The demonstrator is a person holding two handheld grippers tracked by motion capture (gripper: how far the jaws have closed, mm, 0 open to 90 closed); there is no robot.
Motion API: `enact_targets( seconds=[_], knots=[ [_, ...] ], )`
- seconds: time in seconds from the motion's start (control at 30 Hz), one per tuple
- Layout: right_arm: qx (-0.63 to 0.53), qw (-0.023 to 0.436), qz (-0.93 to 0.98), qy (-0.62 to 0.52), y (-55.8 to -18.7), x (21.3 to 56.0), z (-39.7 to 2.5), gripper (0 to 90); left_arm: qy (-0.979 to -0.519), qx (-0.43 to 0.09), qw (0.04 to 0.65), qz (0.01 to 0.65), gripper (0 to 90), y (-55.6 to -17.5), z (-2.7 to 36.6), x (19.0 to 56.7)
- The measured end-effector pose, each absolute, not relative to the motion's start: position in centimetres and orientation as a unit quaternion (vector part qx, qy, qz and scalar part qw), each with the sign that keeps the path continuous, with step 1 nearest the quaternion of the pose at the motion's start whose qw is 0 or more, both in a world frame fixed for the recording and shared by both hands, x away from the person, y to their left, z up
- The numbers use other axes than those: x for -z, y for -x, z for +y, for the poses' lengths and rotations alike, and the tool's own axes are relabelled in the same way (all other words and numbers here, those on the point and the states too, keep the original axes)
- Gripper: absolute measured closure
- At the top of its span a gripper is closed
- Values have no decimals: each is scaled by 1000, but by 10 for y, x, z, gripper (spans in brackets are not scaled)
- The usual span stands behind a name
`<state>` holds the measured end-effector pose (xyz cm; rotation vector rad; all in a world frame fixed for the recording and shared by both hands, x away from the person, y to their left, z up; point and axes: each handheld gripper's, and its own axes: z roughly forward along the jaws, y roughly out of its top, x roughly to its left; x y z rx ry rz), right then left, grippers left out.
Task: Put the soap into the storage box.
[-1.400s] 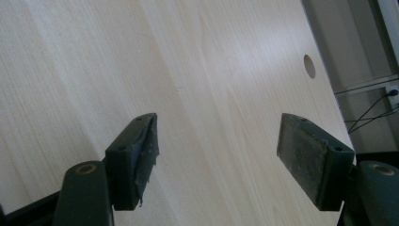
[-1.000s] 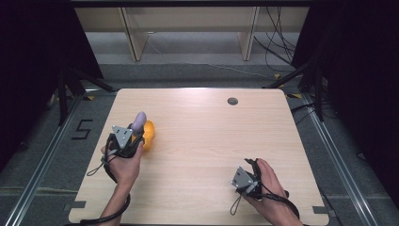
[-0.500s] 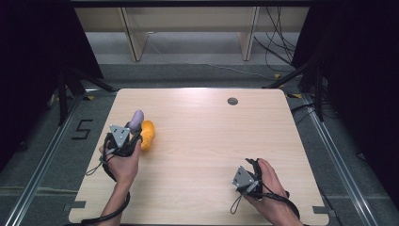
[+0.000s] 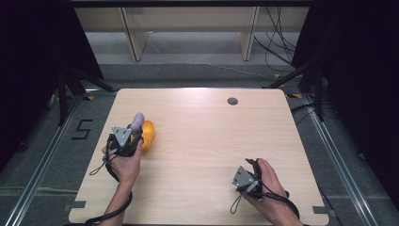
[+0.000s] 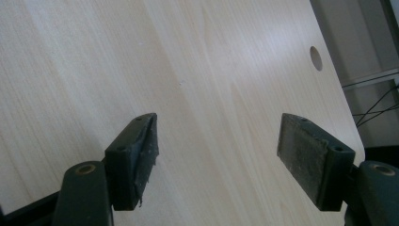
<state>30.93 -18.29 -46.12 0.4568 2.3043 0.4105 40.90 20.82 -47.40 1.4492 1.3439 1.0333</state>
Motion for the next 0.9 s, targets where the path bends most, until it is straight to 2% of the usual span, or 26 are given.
enact_targets(
  seconds=[0.9],
  knots=[
    [-158,373,899,-166,-311,461,-183,298,-610,-391,425,543,587,-419,209,498]
  ],
)
